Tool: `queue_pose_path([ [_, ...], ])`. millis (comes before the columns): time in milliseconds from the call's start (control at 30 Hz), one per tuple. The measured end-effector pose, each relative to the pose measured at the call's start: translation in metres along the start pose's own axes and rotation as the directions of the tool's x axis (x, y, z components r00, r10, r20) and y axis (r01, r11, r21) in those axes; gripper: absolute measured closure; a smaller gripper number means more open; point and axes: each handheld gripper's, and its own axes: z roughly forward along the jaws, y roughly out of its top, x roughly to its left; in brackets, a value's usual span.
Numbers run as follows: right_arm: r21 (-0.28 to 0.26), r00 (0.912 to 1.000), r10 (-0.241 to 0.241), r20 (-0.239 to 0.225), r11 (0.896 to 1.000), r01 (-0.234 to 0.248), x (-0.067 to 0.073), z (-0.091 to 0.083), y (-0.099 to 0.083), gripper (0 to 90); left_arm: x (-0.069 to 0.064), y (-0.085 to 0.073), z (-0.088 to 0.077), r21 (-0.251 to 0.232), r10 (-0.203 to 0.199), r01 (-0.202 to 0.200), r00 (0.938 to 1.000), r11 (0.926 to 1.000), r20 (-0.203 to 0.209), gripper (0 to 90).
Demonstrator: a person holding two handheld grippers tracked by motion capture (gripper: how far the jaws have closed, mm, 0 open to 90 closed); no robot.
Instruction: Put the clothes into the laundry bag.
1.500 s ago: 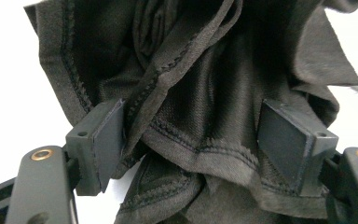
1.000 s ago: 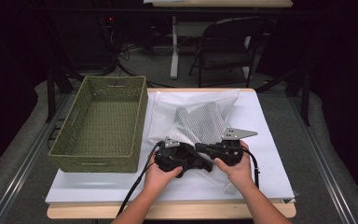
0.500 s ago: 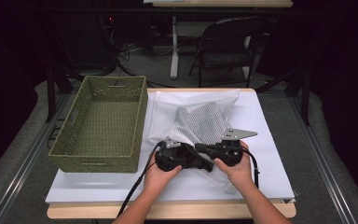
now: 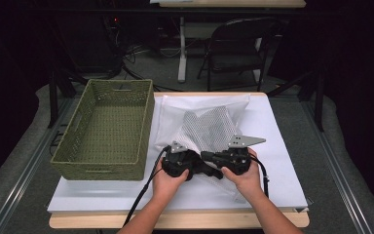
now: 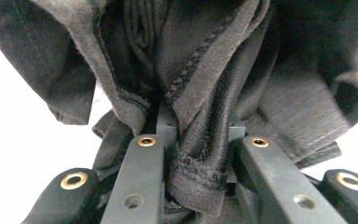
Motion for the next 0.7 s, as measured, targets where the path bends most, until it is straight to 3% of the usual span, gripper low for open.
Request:
queue_pose_path([
  [133,-0.004,0.9999,-0.004,-0.011,1.000,0.004,0.003,0.000,0.001,90.0,-0.002,0.009,0.000,-0.037,-0.024,0.025,0.9990,0.9990,0.038,77.8],
  [433,-0.026,0.9995,0.007,-0.030,1.000,-0.008,0.003,-0.004,0.004,90.0,-0.003,0.035,0.003,-0.084,-0.009,0.012,0.9994,0.9964,0.033,78.1],
  [700,-0.040,0.9996,0.006,-0.027,0.999,-0.007,0.004,-0.007,0.006,90.0,0.009,0.049,0.012,-0.146,-0.078,0.080,0.9968,0.9861,0.019,77.9],
])
